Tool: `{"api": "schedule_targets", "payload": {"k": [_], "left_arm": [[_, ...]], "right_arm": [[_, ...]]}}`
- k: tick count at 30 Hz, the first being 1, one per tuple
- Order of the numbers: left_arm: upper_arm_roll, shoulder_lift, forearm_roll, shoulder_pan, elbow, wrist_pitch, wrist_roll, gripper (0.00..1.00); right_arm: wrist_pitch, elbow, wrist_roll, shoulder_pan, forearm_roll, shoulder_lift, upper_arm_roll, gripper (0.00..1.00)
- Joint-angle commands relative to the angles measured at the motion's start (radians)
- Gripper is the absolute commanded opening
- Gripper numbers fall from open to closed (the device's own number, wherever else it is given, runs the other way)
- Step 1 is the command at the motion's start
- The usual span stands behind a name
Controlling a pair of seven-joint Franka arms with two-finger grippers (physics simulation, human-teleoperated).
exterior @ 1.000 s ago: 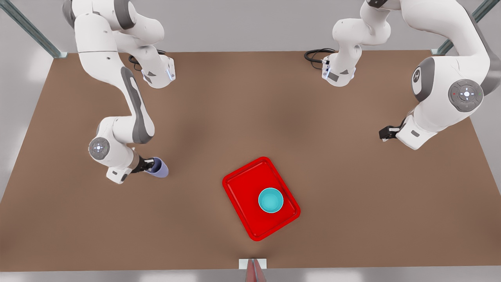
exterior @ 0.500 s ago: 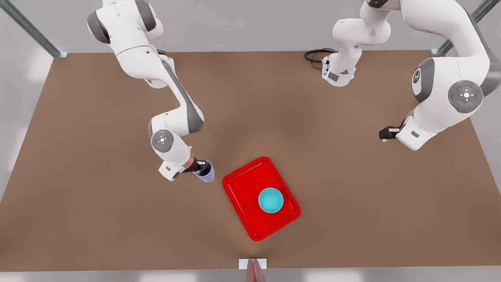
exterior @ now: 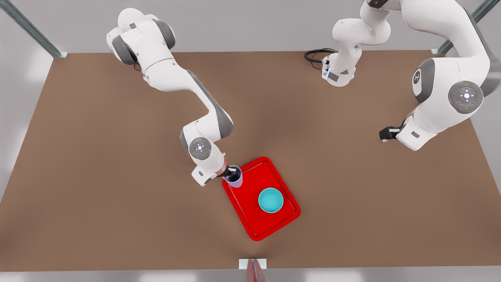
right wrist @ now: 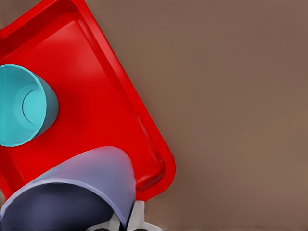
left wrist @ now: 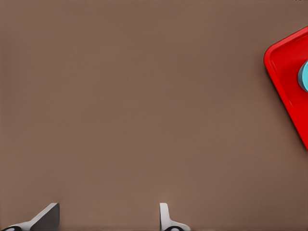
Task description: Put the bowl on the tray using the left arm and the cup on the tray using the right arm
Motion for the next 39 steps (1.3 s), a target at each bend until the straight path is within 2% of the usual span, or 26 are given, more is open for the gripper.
{"api": "schedule_targets", "payload": {"k": [1, 5, 11, 12, 14, 16, 17, 20, 32, 36, 37, 38, 39], "left_arm": [[0.000, 0.000, 0.001, 0.000, 0.000, 0.000, 0.000, 1.00], [0.006, 0.001, 0.000, 0.000, 0.000, 0.000, 0.000, 1.00], [0.006, 0.003, 0.000, 0.000, 0.000, 0.002, -0.002, 1.00], [0.006, 0.003, 0.000, 0.000, 0.000, 0.002, -0.002, 1.00], [0.006, 0.003, 0.000, 0.000, 0.000, 0.000, -0.002, 1.00], [0.006, 0.003, 0.000, -0.001, 0.000, 0.000, -0.002, 1.00], [0.006, 0.003, 0.000, -0.001, 0.000, 0.000, -0.002, 1.00], [0.006, 0.003, 0.000, -0.001, 0.000, 0.000, -0.002, 1.00], [0.006, -0.006, 0.000, -0.003, 0.002, -0.002, -0.002, 1.00], [0.006, -0.008, 0.001, -0.003, 0.003, -0.008, -0.002, 1.00], [0.006, -0.008, 0.001, -0.003, 0.003, -0.009, -0.002, 1.00], [0.006, -0.006, 0.000, -0.003, 0.003, -0.008, -0.002, 1.00], [0.006, -0.006, 0.000, -0.003, 0.003, -0.008, -0.002, 1.00]], "right_arm": [[-0.003, 0.005, 0.007, 0.016, -0.007, 0.008, -0.001, 0.21], [0.013, 0.072, 0.038, 0.042, -0.006, 0.071, -0.003, 0.21], [0.056, 0.075, 0.043, 0.056, -0.006, 0.114, -0.005, 0.21], [0.053, 0.075, 0.041, 0.055, -0.004, 0.114, -0.005, 0.26], [0.053, 0.072, 0.044, 0.055, -0.004, 0.114, -0.009, 0.44], [0.053, 0.074, 0.044, 0.053, -0.004, 0.117, -0.009, 0.47], [0.056, 0.074, 0.046, 0.053, -0.004, 0.119, -0.009, 0.60], [0.059, 0.074, 0.052, 0.056, -0.004, 0.132, -0.008, 0.64], [0.082, 0.064, 0.056, 0.055, -0.003, 0.128, -0.006, 0.64], [0.033, 0.055, 0.046, 0.032, 0.039, 0.031, -0.003, 0.69], [0.031, -0.063, 0.007, -0.005, 0.040, -0.096, 0.002, 0.74], [-0.056, -0.100, -0.019, -0.062, 0.042, -0.196, 0.002, 0.89], [-0.131, -0.129, -0.020, -0.142, 0.040, -0.268, 0.002, 1.00]]}}
